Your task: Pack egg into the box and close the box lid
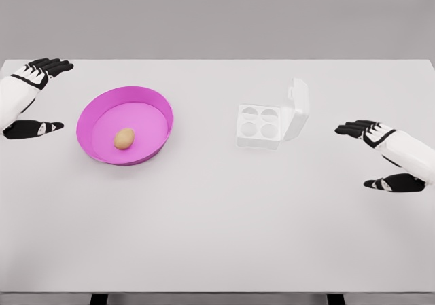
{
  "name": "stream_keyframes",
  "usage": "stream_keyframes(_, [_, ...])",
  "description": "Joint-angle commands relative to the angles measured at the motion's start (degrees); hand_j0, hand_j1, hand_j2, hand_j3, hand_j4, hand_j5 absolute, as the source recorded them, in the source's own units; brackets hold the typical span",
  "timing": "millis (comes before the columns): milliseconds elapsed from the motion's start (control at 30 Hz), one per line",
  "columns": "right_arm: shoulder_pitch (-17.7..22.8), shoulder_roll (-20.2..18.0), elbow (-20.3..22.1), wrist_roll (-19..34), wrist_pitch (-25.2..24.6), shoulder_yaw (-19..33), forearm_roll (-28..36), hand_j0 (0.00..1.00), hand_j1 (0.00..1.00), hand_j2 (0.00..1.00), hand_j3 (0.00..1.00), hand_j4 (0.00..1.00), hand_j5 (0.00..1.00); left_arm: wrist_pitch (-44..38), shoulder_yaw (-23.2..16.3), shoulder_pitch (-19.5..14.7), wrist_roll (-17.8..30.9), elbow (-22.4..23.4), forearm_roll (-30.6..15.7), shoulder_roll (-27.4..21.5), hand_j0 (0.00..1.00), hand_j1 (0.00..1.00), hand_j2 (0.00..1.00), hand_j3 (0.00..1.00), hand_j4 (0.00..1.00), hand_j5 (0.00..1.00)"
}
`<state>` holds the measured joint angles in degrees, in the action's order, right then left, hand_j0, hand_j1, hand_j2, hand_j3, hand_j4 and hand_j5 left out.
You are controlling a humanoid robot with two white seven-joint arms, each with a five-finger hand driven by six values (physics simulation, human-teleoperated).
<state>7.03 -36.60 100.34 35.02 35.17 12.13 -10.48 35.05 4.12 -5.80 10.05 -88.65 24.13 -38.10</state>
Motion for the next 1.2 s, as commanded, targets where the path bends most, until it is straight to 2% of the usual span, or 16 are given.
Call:
stream_keyframes(0, [0.0,0.13,0.12,-0.02,-0.17,-0.17,0.19,1.0,1.0,1.0,1.0,1.0,1.0,-0.05,0.01,0.0,-0.03,-0.03,-0.32,-0.05,1.0,1.0,1.0,1.0,1.0,1.0])
stream_keyframes(133, [0.09,4.26,0.21,-0.02,-0.17,4.74,0.19,1.0,1.0,1.0,1.0,1.0,1.0,-0.05,0.01,-0.7,0.05,0.32,-0.58,-0.13,1.0,1.0,1.0,1.0,1.0,1.0])
stream_keyframes(233, [-0.17,4.17,0.21,-0.02,-0.17,7.65,-1.21,1.0,1.0,1.0,1.0,1.0,1.0,-0.05,-0.26,-2.28,0.32,0.85,-0.84,-1.1,1.0,1.0,1.0,1.0,1.0,1.0])
stream_keyframes(267, [-1.58,4.17,0.12,-0.02,-0.17,7.74,-1.83,1.0,1.0,1.0,1.0,1.0,1.0,-0.05,-0.78,-2.46,1.89,1.29,-1.19,-2.33,0.99,0.99,0.99,0.99,0.99,0.99])
stream_keyframes(333, [-2.46,3.91,0.12,-0.02,-0.17,7.12,-1.39,1.0,1.0,1.0,1.0,1.0,1.0,-0.05,-3.33,-4.39,6.99,2.43,-3.91,-3.56,0.99,0.99,0.99,0.99,0.99,0.99])
stream_keyframes(400, [-3.78,4.87,-0.05,-0.02,-0.17,6.86,-1.3,1.0,1.0,1.0,1.0,1.0,1.0,-0.05,-5.35,-6.41,10.33,2.96,-4.01,-3.56,0.99,0.99,0.99,0.99,0.99,0.99])
stream_keyframes(467, [-7.29,5.05,-1.46,-0.02,-0.17,5.11,-2.09,1.0,1.0,1.0,1.0,1.0,1.0,-0.05,-5.44,-6.94,24.95,2.78,-4.09,-3.47,1.0,1.0,1.0,1.0,1.0,1.0])
stream_keyframes(567, [-13.44,5.05,-3.75,-0.02,-1.24,-1.75,-9.82,1.0,1.0,1.0,1.0,1.0,1.0,-0.05,-5.09,-9.22,24.95,2.87,-7.87,-3.47,1.0,1.0,1.0,1.0,1.0,1.0])
stream_keyframes(633, [-14.76,4.96,-3.57,-0.02,-3.27,-3.51,-11.67,1.0,1.0,1.0,1.0,1.0,1.0,-0.05,-5.35,-13.27,24.95,2.96,-8.13,-3.03,1.0,1.0,1.0,1.0,1.0,1.0])
stream_keyframes(700, [-15.03,4.96,-3.92,-0.02,-3.62,-3.43,-11.67,1.0,1.0,1.0,1.0,1.0,1.0,-0.05,-6.14,-13.62,24.95,2.43,-9.72,-2.68,1.0,1.0,1.0,1.0,1.0,1.0])
stream_keyframes(733, [-15.38,4.96,-4.1,-0.02,-3.62,-3.34,-11.76,1.0,1.0,1.0,1.0,1.0,1.0,-0.05,-7.37,-13.71,24.95,2.34,-9.98,-2.59,1.0,1.0,1.0,1.0,1.0,1.0])
stream_keyframes(833, [-16.43,4.35,-7.87,-0.02,-4.93,-3.43,-12.11,1.0,1.0,1.0,1.0,1.0,1.0,-0.05,-11.24,-15.2,24.95,2.69,-15.34,-2.51,1.0,1.0,1.0,1.0,1.0,1.0])
stream_keyframes(867, [-17.14,4.26,-8.49,-0.02,-5.64,-4.74,-13.34,1.0,1.0,1.0,1.0,1.0,1.0,-0.05,-12.82,-16.35,24.95,2.96,-15.7,-2.33,1.0,1.0,1.0,1.0,1.0,1.0])
stream_keyframes(933, [-18.89,4.08,-8.49,-0.02,-5.73,-8.61,-15.8,1.0,1.0,1.0,1.0,1.0,1.0,-0.05,-13.09,-17.75,24.95,4.89,-17.36,-2.33,1.0,1.0,1.0,1.0,1.0,1.0])
stream_keyframes(1067, [-20.04,0.74,-8.84,-0.02,-5.73,-13.53,-16.33,1.0,1.0,1.0,1.0,1.0,1.0,-0.05,-18.01,-21.71,24.95,7.09,-17.01,-1.98,1.0,1.0,1.0,1.0,1.0,1.0])
stream_keyframes(1167, [-20.04,0.74,-8.93,-0.02,-5.64,-13.53,-16.33,1.0,1.0,1.0,1.0,1.0,1.0,-0.05,-21.96,-24.26,24.95,8.41,-17.19,-2.07,1.0,1.0,1.0,1.0,1.0,1.0])
